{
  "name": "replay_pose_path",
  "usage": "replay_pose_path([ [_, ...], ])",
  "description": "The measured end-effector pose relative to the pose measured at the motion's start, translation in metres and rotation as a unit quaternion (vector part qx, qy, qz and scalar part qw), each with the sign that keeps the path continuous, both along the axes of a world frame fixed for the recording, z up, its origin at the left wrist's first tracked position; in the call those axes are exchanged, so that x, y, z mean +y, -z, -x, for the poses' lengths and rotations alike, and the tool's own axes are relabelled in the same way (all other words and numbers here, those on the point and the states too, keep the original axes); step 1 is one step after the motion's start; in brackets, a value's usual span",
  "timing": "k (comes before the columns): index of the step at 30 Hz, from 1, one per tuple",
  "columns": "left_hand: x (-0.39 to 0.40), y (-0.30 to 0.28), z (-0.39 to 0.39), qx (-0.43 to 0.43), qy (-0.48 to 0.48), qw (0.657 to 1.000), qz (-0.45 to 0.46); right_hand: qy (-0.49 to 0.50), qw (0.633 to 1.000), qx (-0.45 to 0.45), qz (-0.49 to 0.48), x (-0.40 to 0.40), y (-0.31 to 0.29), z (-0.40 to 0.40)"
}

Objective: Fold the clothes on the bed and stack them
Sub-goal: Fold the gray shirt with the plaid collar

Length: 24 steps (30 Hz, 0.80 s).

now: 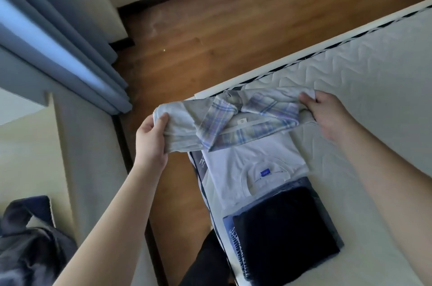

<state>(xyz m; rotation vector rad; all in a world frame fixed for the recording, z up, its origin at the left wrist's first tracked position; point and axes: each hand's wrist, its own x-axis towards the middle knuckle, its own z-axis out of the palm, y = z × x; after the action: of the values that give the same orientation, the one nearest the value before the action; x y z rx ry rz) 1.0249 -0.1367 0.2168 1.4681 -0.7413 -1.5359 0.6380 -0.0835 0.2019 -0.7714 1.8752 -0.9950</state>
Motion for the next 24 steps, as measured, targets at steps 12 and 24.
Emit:
replay_pose_path([
  [12,0.101,0.184,0.041,-0.171,0.076,0.965,-0.182,-0.004,0.982,0.127,-0.139,0.049,0.167,0.024],
  [24,0.166,0.257,0.048,-0.198,0.122,0.946,-0.225,-0.055,0.953,0.238,-0.18,0.095,0.228,0.045],
])
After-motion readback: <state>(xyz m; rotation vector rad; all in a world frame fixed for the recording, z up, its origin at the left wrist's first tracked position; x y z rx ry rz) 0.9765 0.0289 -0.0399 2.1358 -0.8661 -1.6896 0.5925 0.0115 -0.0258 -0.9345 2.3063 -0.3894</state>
